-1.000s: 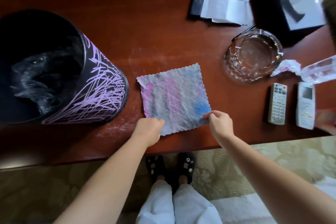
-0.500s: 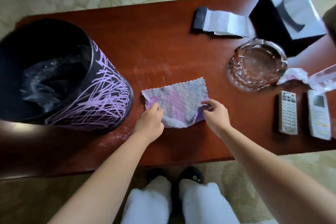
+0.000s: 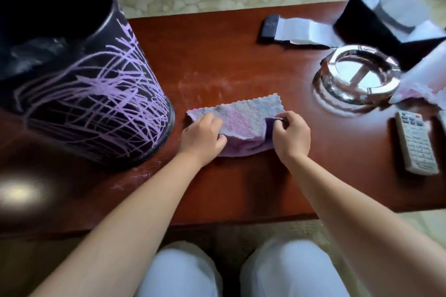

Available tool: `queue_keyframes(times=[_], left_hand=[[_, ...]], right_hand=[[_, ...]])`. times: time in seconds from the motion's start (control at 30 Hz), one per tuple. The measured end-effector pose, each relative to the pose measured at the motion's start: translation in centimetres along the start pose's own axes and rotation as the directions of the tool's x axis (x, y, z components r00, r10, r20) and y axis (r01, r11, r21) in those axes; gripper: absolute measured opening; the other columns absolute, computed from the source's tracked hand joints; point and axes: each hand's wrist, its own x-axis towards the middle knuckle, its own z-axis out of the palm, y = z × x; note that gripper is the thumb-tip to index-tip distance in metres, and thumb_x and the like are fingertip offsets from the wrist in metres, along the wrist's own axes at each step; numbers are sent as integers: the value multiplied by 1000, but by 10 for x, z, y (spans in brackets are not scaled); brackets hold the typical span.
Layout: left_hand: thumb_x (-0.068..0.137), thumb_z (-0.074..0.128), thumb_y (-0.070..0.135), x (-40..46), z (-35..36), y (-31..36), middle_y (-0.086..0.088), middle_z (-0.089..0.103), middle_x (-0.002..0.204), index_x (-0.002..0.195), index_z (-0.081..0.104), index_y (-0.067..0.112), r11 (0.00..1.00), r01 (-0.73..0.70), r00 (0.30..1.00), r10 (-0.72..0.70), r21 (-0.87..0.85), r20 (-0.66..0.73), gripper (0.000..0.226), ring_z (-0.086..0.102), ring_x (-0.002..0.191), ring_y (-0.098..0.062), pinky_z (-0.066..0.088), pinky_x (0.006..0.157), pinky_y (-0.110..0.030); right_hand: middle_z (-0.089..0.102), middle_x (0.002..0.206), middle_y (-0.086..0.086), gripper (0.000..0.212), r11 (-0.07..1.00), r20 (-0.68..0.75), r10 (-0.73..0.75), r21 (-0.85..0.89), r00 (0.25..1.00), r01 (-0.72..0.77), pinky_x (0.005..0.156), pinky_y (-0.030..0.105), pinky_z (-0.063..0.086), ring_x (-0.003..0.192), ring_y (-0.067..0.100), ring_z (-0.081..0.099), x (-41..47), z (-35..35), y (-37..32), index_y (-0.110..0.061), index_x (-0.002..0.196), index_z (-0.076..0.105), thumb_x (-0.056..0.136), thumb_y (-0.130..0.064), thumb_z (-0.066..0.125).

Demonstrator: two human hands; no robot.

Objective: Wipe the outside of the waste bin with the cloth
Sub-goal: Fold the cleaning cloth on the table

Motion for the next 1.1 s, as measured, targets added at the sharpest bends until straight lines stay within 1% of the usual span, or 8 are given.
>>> queue_keyframes(times=[0.13, 0.3, 0.43, 0.57, 0.63, 0.87, 1.0, 1.1], left_hand=[[83, 53, 16, -21, -19, 5, -13, 55, 98, 91, 59, 3, 995, 23, 999, -20, 98, -32, 16, 56, 89, -35, 36, 63, -34], [87, 46, 22, -50, -51, 19, -9, 55, 114, 109, 56, 8, 905, -60, 994, 13, 421, 112, 29, 49, 107, -30, 41, 84, -36], [88, 43, 22, -78, -73, 36, -8, 59, 108, 105, 57, 11, 828, -173, 979, 84, 533, 187, 25, 50, 103, -27, 36, 86, -35], [89, 42, 15, -104, -86, 43, -10, 61, 105, 97, 55, 12, 879, -168, 965, 55, 446, 255, 17, 56, 95, -31, 38, 73, -34], [88, 42, 13, -112, -89, 43, -9, 62, 103, 95, 56, 14, 914, -153, 958, 44, 377, 283, 16, 57, 91, -30, 40, 67, -33], [85, 46, 6, -119, -91, 35, -2, 60, 118, 106, 64, 27, 975, -46, 969, -9, 217, 247, 35, 56, 102, -27, 50, 81, -37], [86, 44, 5, -105, -83, 29, -3, 60, 115, 103, 64, 25, 988, 43, 979, -71, 148, 189, 34, 56, 99, -27, 42, 71, -30], [86, 44, 5, -88, -74, 22, -3, 60, 113, 102, 64, 27, 991, 121, 982, -128, 54, 141, 33, 57, 96, -27, 41, 69, -28]], right_hand=[[64, 107, 5, 21, 999, -46, -12, 49, 999, 14, 74, 23, 33, 102, 22, 56, -15, -24, -4, -16, 100, 65, 89, -15, 48], [62, 109, 7, 27, 997, -31, 9, 74, 999, -7, 77, 28, 36, 104, 24, 54, -42, -55, -9, -16, 101, 65, 90, -16, 41], [65, 103, 10, 28, 995, -3, 31, 90, 999, -31, 75, 30, 40, 97, 28, 56, -65, -76, -8, -13, 94, 67, 87, -14, 40], [66, 90, 14, 26, 995, 48, 73, 63, 996, -76, 64, 27, 35, 80, 30, 54, -83, -95, 1, -5, 78, 66, 81, -11, 42], [66, 86, 15, 24, 995, 82, 84, 37, 993, -87, 64, 27, 35, 80, 32, 56, -88, -102, 4, -5, 72, 65, 78, -10, 42], [69, 88, 13, 28, 997, 115, 78, 11, 990, -80, 78, 32, 50, 88, 33, 61, -95, -108, 5, -8, 83, 71, 80, -10, 43], [71, 84, 8, 28, 996, 88, 75, 34, 993, -78, 78, 35, 55, 84, 32, 64, -84, -103, 3, -18, 73, 69, 74, -14, 42], [71, 85, 7, 28, 997, 97, 63, 44, 993, -67, 78, 35, 55, 82, 29, 65, -71, -98, 2, -18, 79, 71, 78, -11, 44]])
